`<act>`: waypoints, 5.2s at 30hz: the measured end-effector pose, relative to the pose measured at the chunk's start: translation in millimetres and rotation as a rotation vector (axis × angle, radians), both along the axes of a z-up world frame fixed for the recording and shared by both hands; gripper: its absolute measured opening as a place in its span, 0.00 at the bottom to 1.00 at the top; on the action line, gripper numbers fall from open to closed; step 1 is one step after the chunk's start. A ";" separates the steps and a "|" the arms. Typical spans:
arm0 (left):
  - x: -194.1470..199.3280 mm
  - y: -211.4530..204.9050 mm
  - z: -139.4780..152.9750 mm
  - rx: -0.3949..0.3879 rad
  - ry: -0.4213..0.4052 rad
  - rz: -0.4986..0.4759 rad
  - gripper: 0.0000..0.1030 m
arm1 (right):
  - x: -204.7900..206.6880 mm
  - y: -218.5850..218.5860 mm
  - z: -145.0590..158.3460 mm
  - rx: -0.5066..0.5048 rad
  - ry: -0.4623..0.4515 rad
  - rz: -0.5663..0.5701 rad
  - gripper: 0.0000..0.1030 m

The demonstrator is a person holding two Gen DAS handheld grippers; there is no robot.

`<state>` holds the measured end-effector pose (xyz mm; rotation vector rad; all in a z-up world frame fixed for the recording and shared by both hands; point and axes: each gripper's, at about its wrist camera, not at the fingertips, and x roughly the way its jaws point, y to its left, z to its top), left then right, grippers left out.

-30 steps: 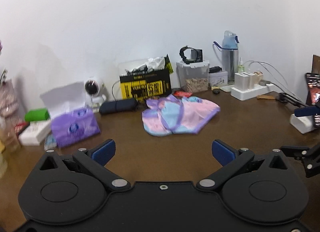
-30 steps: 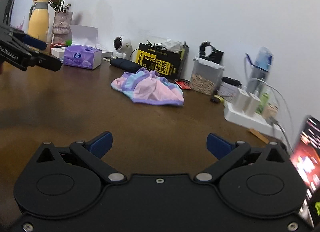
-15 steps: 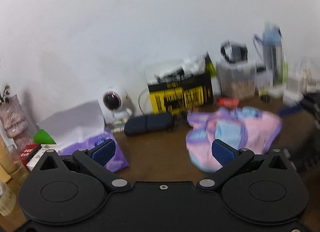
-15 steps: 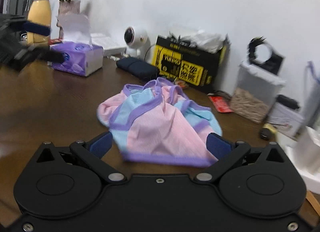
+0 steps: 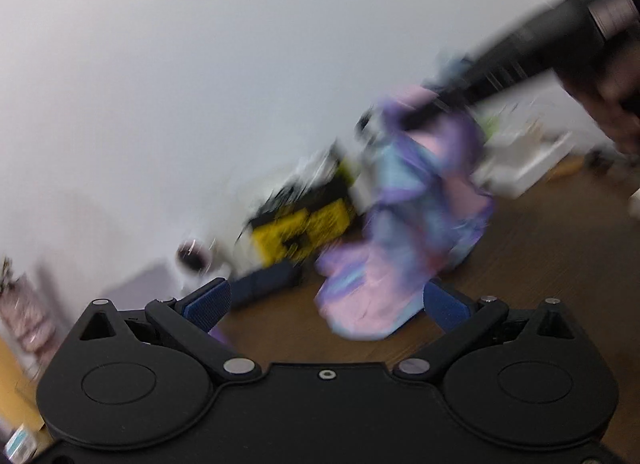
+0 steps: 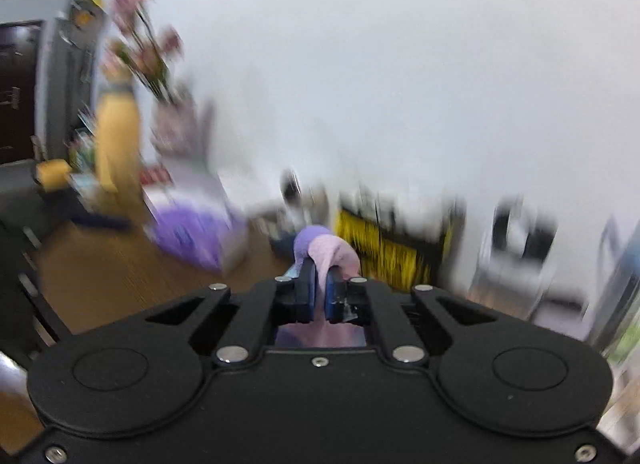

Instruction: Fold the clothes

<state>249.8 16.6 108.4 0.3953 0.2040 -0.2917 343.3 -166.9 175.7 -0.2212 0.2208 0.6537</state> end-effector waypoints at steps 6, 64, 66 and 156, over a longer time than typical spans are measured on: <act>-66.5 -16.4 41.1 -0.097 -0.074 -0.119 1.00 | -101.0 -9.3 80.9 -0.037 -0.182 0.005 0.06; 24.0 -196.3 -94.0 0.588 0.449 -0.482 0.14 | -159.7 -52.7 -156.3 -0.286 0.196 -0.087 0.14; 25.4 -193.6 -96.4 0.542 0.464 -0.440 0.09 | -159.9 -55.4 -157.3 -0.291 0.198 -0.096 0.14; -40.6 -136.0 -54.7 0.502 -0.059 -0.160 0.02 | -177.5 -102.3 -119.8 -0.130 0.127 -0.264 0.10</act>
